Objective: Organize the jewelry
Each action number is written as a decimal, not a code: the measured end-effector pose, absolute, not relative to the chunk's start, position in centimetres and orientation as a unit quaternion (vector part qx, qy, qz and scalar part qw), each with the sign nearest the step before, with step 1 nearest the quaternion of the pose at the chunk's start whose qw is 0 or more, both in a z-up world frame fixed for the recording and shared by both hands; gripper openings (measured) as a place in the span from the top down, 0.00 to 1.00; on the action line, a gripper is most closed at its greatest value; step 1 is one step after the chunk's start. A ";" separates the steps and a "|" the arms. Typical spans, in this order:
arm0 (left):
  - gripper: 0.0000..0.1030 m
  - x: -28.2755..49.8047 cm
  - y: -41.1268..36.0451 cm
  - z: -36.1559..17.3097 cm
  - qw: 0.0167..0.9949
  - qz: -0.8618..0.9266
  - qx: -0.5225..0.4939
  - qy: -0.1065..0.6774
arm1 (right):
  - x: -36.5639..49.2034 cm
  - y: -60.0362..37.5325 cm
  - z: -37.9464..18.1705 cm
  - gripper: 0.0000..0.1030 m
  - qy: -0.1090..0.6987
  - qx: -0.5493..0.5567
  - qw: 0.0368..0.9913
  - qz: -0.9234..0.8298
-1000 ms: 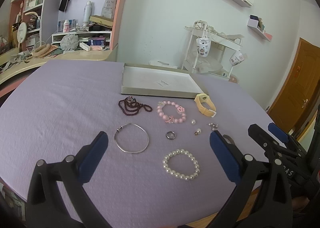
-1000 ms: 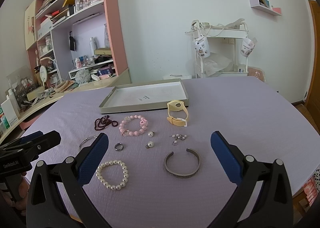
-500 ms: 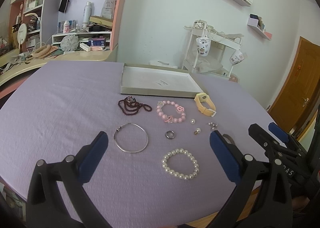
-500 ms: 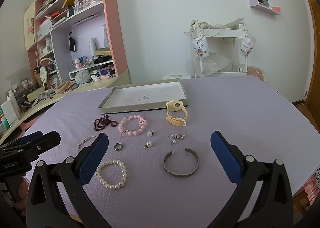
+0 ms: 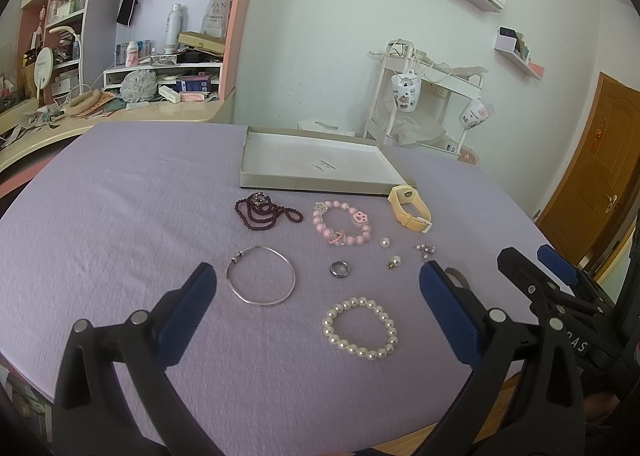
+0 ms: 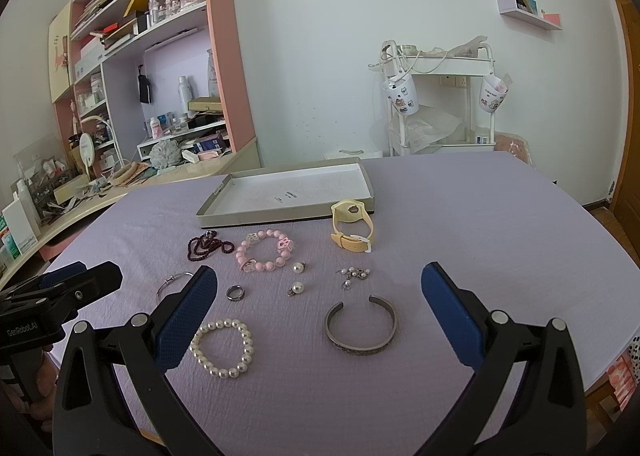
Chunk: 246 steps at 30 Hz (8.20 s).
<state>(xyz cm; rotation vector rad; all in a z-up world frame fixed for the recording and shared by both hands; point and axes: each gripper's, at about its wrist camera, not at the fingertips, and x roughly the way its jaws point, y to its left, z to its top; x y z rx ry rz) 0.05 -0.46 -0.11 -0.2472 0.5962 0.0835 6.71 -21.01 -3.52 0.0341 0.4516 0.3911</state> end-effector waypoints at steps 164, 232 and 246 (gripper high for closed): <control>0.91 33.4 8.2 0.7 0.911 -0.031 -0.117 0.394 | 42.0 -7.6 -4.9 0.33 0.438 -0.038 0.873 0.212; 0.15 4.7 5.2 -3.4 0.916 0.136 -0.153 0.346 | 20.6 -20.6 -9.9 0.30 0.389 -0.023 0.909 0.145; 0.15 4.0 5.5 -3.7 0.908 0.151 -0.165 0.355 | 19.9 -18.6 -10.1 0.90 0.393 -0.061 0.901 0.172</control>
